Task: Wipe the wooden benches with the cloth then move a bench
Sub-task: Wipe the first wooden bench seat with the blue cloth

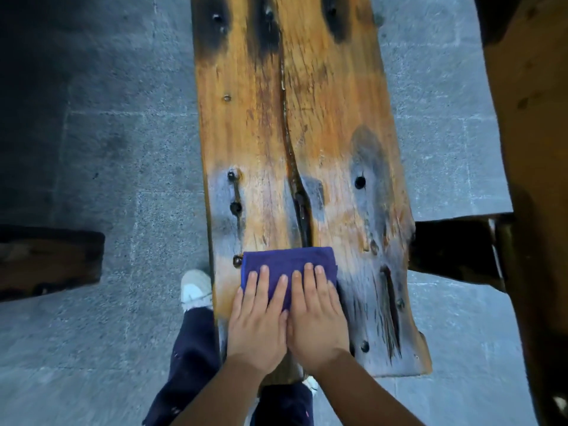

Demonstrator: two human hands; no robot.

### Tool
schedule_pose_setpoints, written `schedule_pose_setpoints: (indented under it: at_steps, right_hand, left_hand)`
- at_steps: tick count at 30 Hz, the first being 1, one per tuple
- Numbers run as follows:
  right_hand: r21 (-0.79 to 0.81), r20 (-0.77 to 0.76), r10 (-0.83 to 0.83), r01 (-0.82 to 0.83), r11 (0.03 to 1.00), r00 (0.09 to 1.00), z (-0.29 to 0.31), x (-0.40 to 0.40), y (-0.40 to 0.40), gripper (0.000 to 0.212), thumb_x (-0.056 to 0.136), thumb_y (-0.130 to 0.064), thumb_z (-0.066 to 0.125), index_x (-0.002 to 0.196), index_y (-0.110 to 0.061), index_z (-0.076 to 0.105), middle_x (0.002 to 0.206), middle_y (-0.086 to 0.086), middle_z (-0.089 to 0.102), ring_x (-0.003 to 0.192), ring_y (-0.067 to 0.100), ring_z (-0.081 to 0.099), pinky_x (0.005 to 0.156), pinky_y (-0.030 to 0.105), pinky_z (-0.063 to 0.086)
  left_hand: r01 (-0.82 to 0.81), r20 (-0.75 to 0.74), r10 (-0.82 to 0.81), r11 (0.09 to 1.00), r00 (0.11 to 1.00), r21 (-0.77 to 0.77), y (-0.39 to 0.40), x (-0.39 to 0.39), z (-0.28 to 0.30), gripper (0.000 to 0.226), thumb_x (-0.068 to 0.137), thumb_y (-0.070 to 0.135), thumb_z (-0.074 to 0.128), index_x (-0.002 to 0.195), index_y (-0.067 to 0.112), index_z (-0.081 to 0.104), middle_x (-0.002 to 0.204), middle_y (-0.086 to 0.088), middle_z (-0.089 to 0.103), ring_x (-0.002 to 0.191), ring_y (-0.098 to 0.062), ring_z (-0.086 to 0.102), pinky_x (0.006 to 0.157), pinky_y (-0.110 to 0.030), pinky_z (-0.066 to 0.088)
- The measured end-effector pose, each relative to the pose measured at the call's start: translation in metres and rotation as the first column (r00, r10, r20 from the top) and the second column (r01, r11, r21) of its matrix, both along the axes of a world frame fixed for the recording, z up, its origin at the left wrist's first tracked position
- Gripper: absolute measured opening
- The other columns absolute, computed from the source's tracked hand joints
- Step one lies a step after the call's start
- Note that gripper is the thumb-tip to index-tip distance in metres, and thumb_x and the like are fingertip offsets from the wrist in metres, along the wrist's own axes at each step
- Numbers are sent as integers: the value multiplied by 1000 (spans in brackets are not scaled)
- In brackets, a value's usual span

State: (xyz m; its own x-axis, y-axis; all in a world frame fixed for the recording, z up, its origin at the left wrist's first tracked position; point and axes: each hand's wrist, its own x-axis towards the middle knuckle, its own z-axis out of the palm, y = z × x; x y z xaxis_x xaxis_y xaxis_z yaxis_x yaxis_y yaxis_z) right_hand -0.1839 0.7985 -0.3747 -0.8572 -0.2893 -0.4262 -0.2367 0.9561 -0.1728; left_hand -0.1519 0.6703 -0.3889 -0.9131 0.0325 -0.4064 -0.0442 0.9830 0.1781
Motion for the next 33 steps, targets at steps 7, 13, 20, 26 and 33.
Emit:
schedule_pose_setpoints:
  at_steps: [7,13,20,26,33]
  right_hand:
    - [-106,-76,65,-72,992,995,-22,-66,-41,64,99,-45,30,154,-13,21,161,14,17,149,33,16,119,47,13]
    - [-101,-116,109,-121,987,987,-33,-163,-68,65,98,-46,28,155,-17,21,162,11,16,150,30,10,119,48,14]
    - [-73,-156,111,-124,990,981,-35,-263,-101,64,98,-46,28,155,-17,21,162,12,17,150,29,9,120,47,13]
    - [-37,-155,85,-92,995,984,-31,-341,-127,65,98,-46,26,155,-16,18,162,12,15,150,29,8,120,46,10]
    - [-30,-149,76,-81,996,986,-33,-402,-141,66,98,-46,26,155,-16,18,163,12,14,150,29,6,121,47,9]
  left_hand:
    - [33,-43,-33,999,999,-1,-66,-76,-9,64,93,41,31,154,24,23,163,-12,8,150,-30,8,120,-49,12]
    - [-55,-91,55,998,994,4,-90,-160,-17,65,93,43,29,155,27,18,163,-12,6,150,-29,4,119,-48,10]
    - [-68,-107,70,997,992,21,-121,-259,-23,68,92,46,28,155,30,10,164,-9,0,150,-26,-2,119,-47,7]
    - [-10,-140,13,1000,990,27,-148,-345,-26,72,90,46,29,156,22,9,164,-9,3,150,-25,0,120,-47,7]
    - [46,-127,-46,999,991,-3,-163,-412,-25,74,90,46,26,155,16,8,164,-11,2,150,-27,-1,119,-46,3]
